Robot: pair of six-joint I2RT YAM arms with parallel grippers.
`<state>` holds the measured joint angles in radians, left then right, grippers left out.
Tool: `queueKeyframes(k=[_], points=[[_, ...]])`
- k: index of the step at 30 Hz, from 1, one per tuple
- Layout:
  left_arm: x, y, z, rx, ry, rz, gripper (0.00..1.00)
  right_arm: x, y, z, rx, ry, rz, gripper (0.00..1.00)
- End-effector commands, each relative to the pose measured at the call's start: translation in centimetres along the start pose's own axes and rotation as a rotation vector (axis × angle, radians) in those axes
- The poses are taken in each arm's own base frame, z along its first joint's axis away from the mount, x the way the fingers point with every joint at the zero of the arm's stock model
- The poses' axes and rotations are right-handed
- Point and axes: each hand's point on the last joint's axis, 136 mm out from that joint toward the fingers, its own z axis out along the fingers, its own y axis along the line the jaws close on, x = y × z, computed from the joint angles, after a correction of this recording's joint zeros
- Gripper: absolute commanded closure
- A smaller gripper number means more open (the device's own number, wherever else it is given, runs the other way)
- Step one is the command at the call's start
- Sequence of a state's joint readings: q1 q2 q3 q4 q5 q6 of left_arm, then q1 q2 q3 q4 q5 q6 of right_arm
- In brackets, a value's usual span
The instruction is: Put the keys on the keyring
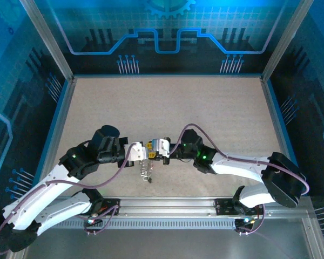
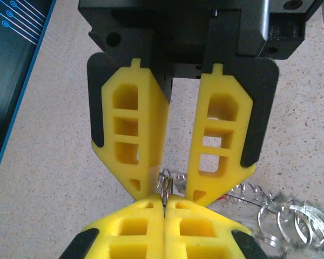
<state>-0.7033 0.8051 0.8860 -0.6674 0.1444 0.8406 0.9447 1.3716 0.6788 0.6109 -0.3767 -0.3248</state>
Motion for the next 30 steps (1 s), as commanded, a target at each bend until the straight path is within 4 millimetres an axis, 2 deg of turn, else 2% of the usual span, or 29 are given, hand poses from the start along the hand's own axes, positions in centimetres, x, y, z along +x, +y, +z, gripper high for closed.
queueKeyframes(k=[1, 4, 6, 8, 9, 11, 12, 16, 20, 30], points=[[-2.7, 0.7, -0.5, -0.016, -0.111, 0.050, 1.00, -0.5, -0.3, 0.6, 0.017, 0.007, 0.020, 0.77], [-3.0, 0.8, -0.5, -0.006, -0.113, 0.040, 1.00, -0.4, -0.4, 0.5, 0.029, 0.007, 0.030, 0.82], [-2.9, 0.6, -0.4, 0.001, -0.111, 0.041, 1.00, -0.5, -0.3, 0.4, 0.021, 0.005, 0.028, 0.94], [-2.8, 0.7, -0.4, -0.006, -0.107, 0.036, 1.00, -0.5, -0.4, 0.3, 0.033, 0.007, 0.024, 1.00], [-2.7, 0.8, -0.5, -0.011, -0.099, 0.025, 0.98, -0.5, -0.6, 0.2, 0.047, 0.005, 0.025, 1.00], [-1.9, 0.5, -1.0, -0.014, -0.067, -0.006, 0.78, -0.7, -0.8, -0.1, 0.059, -0.007, 0.026, 1.00], [-1.2, 0.1, -1.2, -0.015, -0.045, -0.012, 0.73, -1.0, -0.7, -0.2, 0.056, -0.015, 0.021, 1.00], [1.1, -0.7, -1.4, -0.055, -0.008, -0.016, 0.72, -1.8, -0.1, -0.9, 0.037, -0.048, -0.008, 1.00], [1.3, -0.9, -1.6, -0.075, -0.027, -0.026, 0.71, -2.0, 0.4, -1.0, 0.003, -0.069, -0.019, 1.00], [1.6, -0.8, 0.0, -0.059, -0.016, -0.010, 0.74, -2.2, 0.9, -1.4, -0.010, -0.101, -0.023, 1.00]])
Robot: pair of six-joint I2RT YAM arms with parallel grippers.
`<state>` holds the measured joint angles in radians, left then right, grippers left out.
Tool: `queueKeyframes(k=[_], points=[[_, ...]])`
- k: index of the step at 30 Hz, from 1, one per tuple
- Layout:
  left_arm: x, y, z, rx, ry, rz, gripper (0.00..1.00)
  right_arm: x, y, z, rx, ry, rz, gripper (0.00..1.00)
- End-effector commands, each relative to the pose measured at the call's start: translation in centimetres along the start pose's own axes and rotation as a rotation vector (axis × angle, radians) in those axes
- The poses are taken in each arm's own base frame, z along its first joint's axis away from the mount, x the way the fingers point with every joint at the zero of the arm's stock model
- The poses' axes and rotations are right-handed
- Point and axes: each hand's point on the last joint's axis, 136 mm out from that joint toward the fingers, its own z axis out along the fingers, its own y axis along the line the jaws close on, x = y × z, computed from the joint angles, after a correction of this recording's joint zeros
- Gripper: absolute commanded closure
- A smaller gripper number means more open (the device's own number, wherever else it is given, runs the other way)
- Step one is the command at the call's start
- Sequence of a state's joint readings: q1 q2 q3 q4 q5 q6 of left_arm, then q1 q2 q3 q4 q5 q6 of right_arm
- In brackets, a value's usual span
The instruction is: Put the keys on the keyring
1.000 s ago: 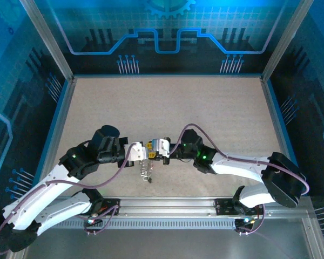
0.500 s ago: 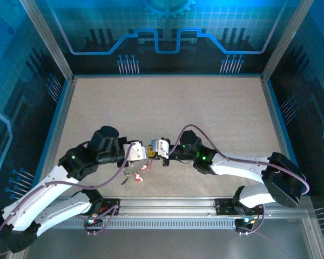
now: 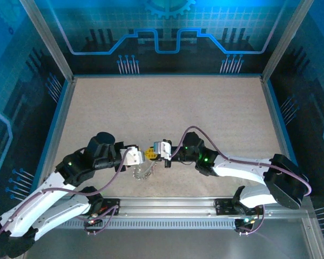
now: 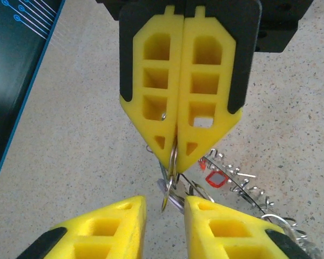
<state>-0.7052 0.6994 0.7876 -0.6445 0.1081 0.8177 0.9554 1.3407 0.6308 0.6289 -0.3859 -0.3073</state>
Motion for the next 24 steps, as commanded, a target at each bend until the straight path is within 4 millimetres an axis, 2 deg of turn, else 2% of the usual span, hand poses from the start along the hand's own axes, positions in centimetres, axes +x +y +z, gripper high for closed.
queueKeyframes(k=[1, 4, 6, 7, 10, 21, 24], points=[[-0.2, 0.2, 0.5, -0.015, -0.021, 0.005, 0.74, -2.5, -0.3, -0.7, 0.009, -0.096, -0.037, 1.00], [-0.4, 0.1, 0.6, -0.010, -0.032, 0.009, 0.82, -2.7, -0.1, -0.8, 0.000, -0.106, -0.037, 1.00], [-0.1, 0.2, 0.8, -0.018, -0.020, 0.030, 0.97, -2.9, -0.1, -0.9, -0.001, -0.112, -0.040, 1.00], [0.0, 0.4, 0.8, -0.031, -0.012, 0.039, 1.00, -3.0, -0.1, -1.0, 0.003, -0.114, -0.042, 1.00], [0.6, 0.9, 0.6, -0.061, 0.015, 0.043, 1.00, -3.2, -0.6, -1.1, 0.022, -0.126, -0.030, 1.00], [1.8, -0.9, 1.7, 0.010, 0.034, 0.056, 1.00, -4.5, -2.3, -2.0, 0.092, -0.205, 0.008, 1.00], [1.3, -1.1, 1.9, 0.035, 0.016, 0.029, 1.00, -4.6, -2.8, -2.1, 0.114, -0.215, 0.021, 1.00]])
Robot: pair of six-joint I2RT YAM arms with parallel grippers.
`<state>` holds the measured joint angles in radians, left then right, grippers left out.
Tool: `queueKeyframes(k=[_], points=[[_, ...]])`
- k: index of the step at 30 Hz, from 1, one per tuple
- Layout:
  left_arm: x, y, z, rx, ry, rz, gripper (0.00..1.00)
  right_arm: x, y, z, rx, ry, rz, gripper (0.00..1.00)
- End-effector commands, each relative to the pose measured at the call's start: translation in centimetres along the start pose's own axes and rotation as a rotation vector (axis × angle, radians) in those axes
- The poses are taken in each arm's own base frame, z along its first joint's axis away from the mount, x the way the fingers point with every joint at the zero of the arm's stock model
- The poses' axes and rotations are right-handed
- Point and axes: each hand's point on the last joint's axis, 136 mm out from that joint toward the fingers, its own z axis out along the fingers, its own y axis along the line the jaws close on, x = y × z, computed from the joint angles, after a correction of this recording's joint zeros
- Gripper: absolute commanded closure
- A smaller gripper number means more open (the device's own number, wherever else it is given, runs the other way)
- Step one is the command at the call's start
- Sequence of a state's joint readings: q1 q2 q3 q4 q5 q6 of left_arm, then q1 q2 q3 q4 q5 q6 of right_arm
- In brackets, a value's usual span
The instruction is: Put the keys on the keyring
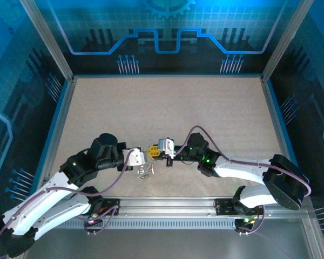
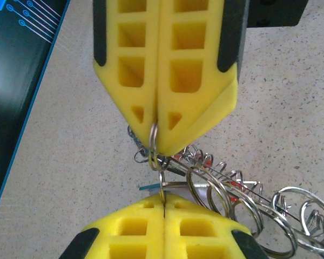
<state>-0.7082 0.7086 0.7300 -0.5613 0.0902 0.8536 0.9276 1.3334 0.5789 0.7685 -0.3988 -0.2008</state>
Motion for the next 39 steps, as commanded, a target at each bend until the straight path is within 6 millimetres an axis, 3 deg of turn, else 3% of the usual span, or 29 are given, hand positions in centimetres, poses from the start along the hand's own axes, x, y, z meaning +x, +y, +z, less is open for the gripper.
queueKeyframes(k=[1, 2, 4, 5, 9, 15, 21, 26, 30, 33, 36, 39], points=[[0.4, -1.3, 0.6, 0.068, 0.004, -0.023, 1.00, -4.2, -1.7, -0.8, 0.067, -0.149, -0.038, 1.00], [0.0, -1.4, 0.5, 0.079, -0.014, -0.037, 0.95, -4.2, -1.7, -0.7, 0.062, -0.155, -0.031, 1.00], [-0.7, -1.3, 0.5, 0.078, -0.045, -0.052, 0.62, -4.3, -1.6, -0.5, 0.052, -0.167, -0.022, 1.00], [-1.0, -0.6, 0.4, 0.047, -0.054, -0.069, 0.52, -4.2, -1.6, -0.4, 0.051, -0.168, -0.017, 1.00], [-1.9, 1.5, -1.4, -0.065, -0.094, -0.106, 0.49, -3.7, -1.6, 0.0, 0.044, -0.163, -0.002, 1.00], [-1.9, 2.6, -3.3, -0.140, -0.111, -0.106, 0.47, -3.3, -1.2, 0.1, 0.019, -0.146, -0.015, 1.00], [-2.1, 2.8, -3.0, -0.107, -0.107, -0.143, 0.57, -3.2, -0.8, 0.1, -0.010, -0.142, -0.025, 1.00], [-3.1, 1.1, -1.9, 0.040, -0.138, -0.117, 0.64, -3.5, -0.4, 0.1, -0.037, -0.145, -0.038, 1.00], [-3.5, -0.2, -2.1, 0.114, -0.157, -0.069, 0.57, -3.2, -0.5, -0.1, -0.023, -0.135, -0.037, 1.00], [-2.2, -0.2, -2.1, 0.055, -0.137, 0.005, 0.42, -3.1, -0.5, -0.6, -0.007, -0.130, -0.043, 1.00], [-0.5, -0.1, -2.2, -0.033, -0.103, 0.054, 0.39, -3.1, -0.7, -1.1, 0.017, -0.130, -0.049, 1.00], [-0.4, 0.0, -3.1, -0.090, -0.128, 0.070, 0.39, -3.2, -0.8, -1.5, 0.023, -0.125, -0.063, 1.00]])
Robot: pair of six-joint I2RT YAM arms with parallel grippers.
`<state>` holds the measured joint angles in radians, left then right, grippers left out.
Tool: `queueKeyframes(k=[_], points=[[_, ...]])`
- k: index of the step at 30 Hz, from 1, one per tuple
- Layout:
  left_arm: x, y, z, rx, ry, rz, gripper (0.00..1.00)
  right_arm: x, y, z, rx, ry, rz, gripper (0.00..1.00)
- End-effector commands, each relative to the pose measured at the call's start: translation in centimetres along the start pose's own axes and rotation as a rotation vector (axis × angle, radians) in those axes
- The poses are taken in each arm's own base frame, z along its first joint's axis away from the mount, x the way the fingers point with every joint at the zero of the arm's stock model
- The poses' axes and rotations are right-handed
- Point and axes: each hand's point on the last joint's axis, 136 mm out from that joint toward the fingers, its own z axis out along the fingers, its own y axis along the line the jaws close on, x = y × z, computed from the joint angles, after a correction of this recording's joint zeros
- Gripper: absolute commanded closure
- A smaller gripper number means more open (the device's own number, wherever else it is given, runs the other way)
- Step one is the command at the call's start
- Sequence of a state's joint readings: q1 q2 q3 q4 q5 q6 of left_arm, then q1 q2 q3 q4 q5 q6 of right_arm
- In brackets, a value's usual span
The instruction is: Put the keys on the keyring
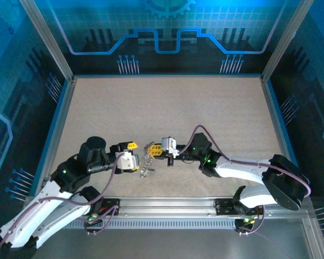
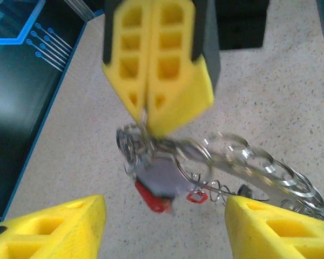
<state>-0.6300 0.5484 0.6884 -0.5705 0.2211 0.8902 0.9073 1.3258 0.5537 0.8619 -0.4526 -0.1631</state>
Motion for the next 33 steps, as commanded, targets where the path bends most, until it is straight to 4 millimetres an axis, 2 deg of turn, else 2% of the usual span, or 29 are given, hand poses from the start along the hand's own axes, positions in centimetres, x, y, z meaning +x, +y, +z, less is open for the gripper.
queueKeyframes(k=[1, 6, 8, 13, 22, 26, 28, 30, 33], points=[[0.0, 0.5, -0.6, -0.067, -0.019, 0.057, 0.38, -2.0, -0.8, -0.8, 0.037, -0.048, -0.073, 1.00], [-2.0, 2.2, -1.2, -0.127, -0.097, -0.003, 0.41, -2.3, -0.7, -0.9, 0.015, -0.037, -0.097, 1.00], [-2.7, 2.7, -0.9, -0.124, -0.119, -0.032, 0.49, -2.4, -0.6, -0.8, 0.001, -0.038, -0.107, 1.00], [-4.2, 2.1, 0.2, 0.070, -0.079, -0.146, 0.62, -2.4, -0.8, -0.7, 0.015, -0.045, -0.107, 1.00], [-4.2, 0.0, 1.9, 0.213, -0.113, -0.151, 0.58, -2.8, -0.5, -1.1, 0.010, -0.052, -0.112, 1.00], [-3.7, -0.1, 2.2, 0.215, -0.099, -0.163, 0.59, -3.1, -0.6, -1.3, 0.025, -0.060, -0.109, 1.00], [-3.5, -0.2, 2.3, 0.218, -0.093, -0.162, 0.62, -3.1, -0.5, -1.3, 0.015, -0.062, -0.111, 1.00], [-3.2, -0.2, 2.6, 0.219, -0.079, -0.164, 0.71, -3.2, -0.3, -1.3, 0.008, -0.066, -0.118, 1.00], [-3.0, -0.3, 2.7, 0.239, -0.057, -0.163, 0.78, -3.3, -0.3, -1.2, 0.006, -0.067, -0.121, 1.00]])
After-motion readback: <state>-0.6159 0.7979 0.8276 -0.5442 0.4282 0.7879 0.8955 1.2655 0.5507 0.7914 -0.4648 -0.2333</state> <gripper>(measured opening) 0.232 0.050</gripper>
